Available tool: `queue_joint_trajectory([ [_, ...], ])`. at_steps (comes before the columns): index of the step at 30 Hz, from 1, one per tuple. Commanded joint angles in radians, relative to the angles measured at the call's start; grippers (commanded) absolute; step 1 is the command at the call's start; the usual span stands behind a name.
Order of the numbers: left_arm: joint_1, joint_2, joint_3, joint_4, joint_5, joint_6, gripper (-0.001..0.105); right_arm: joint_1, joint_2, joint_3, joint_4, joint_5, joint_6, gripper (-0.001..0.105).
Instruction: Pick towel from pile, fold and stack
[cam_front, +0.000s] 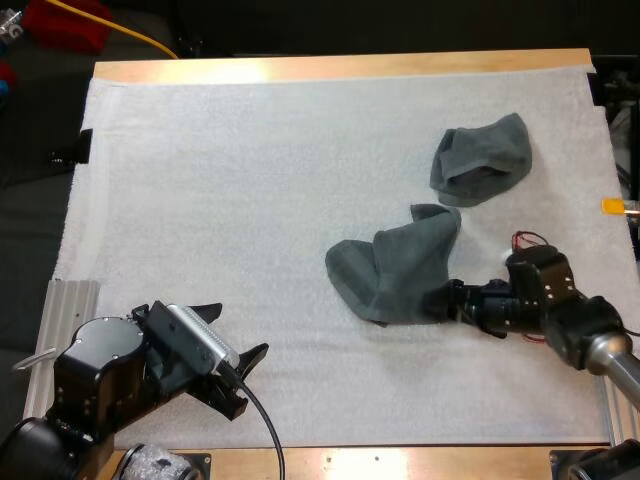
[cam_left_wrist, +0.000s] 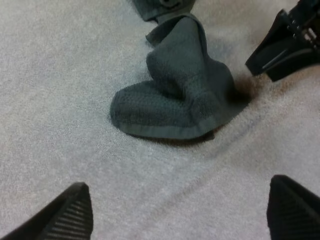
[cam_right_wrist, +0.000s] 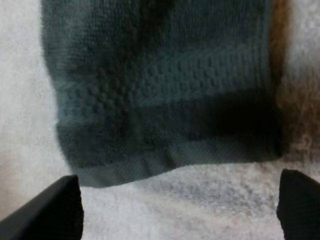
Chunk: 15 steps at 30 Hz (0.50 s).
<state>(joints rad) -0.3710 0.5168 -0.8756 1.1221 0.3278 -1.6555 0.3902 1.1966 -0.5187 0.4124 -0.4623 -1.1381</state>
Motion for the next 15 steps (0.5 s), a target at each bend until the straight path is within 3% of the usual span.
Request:
queue_joint_trajectory([
  [1,-0.005,0.002,-0.001,0.003,0.006,-0.017,0.069,-0.004,0.021,0.002,-0.020,-0.013,0.000,0.077],
  [15,-0.005,0.002,-0.001,0.003,0.006,-0.030,0.069,-0.004,0.221,0.002,-0.173,-0.029,0.096,0.077],
])
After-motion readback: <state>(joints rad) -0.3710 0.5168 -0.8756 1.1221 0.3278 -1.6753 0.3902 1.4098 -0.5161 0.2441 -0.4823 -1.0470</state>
